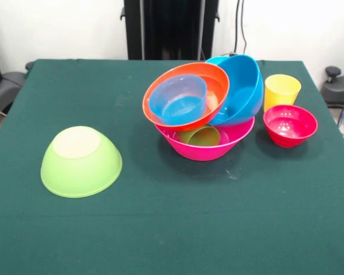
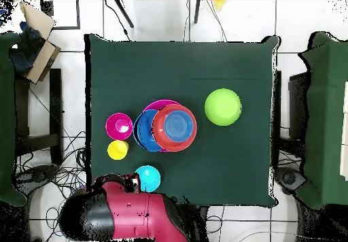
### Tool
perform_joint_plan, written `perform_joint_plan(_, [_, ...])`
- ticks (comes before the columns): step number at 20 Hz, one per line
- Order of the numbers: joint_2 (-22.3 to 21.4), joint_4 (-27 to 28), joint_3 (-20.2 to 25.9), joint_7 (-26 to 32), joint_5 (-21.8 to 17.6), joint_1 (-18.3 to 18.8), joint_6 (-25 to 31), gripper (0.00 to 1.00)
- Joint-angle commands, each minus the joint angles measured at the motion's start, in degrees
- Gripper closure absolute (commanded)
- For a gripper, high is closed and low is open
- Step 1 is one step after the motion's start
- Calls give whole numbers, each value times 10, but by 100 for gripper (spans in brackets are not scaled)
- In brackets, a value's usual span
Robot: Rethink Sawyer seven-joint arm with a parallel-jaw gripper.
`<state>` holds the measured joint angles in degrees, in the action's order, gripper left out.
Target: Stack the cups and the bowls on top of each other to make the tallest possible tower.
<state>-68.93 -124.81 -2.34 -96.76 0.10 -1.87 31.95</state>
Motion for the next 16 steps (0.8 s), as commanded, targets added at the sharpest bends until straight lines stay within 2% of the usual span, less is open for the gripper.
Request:
perform_joint_plan(1, [91, -5, 28, -78, -14, 20, -75, 0])
perform_joint_plan(5, [123, 12, 19, -91, -21, 13, -95, 0])
perform_joint_plan(16, [200, 43, 13, -83, -19, 17, -153, 0])
